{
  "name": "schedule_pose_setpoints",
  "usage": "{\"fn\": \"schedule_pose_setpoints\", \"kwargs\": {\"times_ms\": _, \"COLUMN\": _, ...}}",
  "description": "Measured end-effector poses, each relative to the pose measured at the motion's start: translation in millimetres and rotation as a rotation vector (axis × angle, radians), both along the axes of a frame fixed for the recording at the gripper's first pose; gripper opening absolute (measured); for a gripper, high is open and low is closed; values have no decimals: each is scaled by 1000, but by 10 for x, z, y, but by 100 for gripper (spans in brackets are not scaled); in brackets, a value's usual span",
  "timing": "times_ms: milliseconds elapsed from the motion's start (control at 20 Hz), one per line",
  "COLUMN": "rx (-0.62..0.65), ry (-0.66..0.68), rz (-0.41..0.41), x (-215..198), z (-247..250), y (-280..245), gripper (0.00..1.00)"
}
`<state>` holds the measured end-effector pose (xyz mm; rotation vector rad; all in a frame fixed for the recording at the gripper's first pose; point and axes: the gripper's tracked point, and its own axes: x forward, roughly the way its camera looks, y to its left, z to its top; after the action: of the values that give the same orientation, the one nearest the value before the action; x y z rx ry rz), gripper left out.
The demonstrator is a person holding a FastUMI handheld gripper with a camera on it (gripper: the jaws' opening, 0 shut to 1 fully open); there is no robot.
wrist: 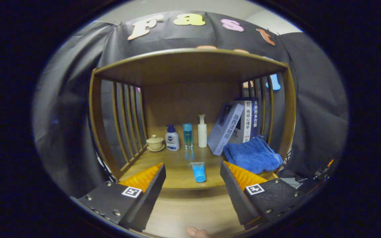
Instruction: Pull open the drawer, take out the items inside it, and place them on the countertop above the cabinet.
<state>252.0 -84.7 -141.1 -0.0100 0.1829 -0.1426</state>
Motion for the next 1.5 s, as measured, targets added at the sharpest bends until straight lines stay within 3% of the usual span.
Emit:
{"fn": "schedule_pose_setpoints", "kwargs": {"times_ms": 200, "rx": 2, "ry": -22, "rz": 34, "x": -471, "z": 53, "y": 224, "gripper": 99}}
{"fn": "schedule_pose_setpoints", "kwargs": {"times_ms": 750, "rx": -65, "ry": -118, "rz": -30, "x": -1468, "z": -447, "y": 387, "gripper": 99}}
{"fn": "schedule_pose_setpoints", "kwargs": {"times_ms": 1250, "rx": -124, "ry": -91, "rz": 34, "x": -1922, "z": -1231, "y": 389, "gripper": 99}}
{"fn": "schedule_pose_setpoints", "kwargs": {"times_ms": 1500, "rx": -117, "ry": -120, "rz": 8, "x": -2037, "z": -1480, "y": 254, "gripper": 98}}
